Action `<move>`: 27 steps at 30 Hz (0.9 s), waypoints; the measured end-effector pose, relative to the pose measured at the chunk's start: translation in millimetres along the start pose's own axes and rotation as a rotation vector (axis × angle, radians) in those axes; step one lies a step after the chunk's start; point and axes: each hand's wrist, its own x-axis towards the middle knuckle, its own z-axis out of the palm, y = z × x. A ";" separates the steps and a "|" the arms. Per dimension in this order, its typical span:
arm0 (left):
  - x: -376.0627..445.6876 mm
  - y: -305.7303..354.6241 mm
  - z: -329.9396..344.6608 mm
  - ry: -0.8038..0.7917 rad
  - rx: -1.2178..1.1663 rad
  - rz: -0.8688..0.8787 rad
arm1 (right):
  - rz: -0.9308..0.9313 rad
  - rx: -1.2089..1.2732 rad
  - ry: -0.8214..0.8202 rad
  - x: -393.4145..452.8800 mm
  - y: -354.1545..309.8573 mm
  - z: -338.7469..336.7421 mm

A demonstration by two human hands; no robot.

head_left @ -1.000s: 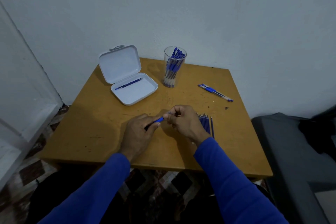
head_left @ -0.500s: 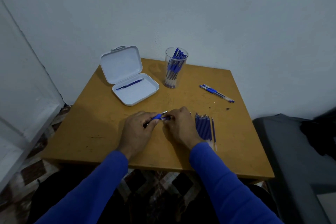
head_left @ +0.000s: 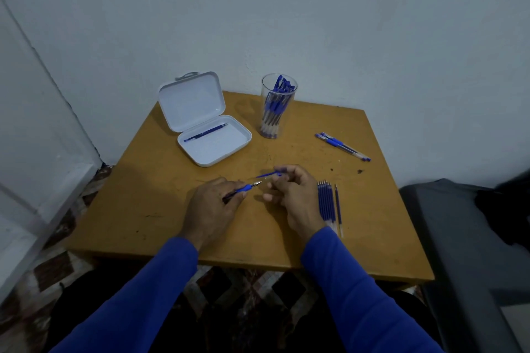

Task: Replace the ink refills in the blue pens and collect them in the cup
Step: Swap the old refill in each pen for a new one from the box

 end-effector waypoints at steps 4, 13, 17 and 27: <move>-0.3 0.3 0.4 -0.004 0.009 0.002 | -0.012 -0.004 -0.059 -3.2 5.4 -0.9; -0.6 0.1 -0.1 -0.014 0.057 0.022 | -0.070 -0.083 -0.099 -5.7 9.7 0.4; -0.5 0.3 -0.3 -0.014 0.053 0.027 | -0.077 -0.088 -0.122 -6.4 8.9 -1.7; -0.3 -2.1 -1.0 0.010 0.032 0.041 | -0.072 -0.143 -0.198 -5.5 9.1 -1.2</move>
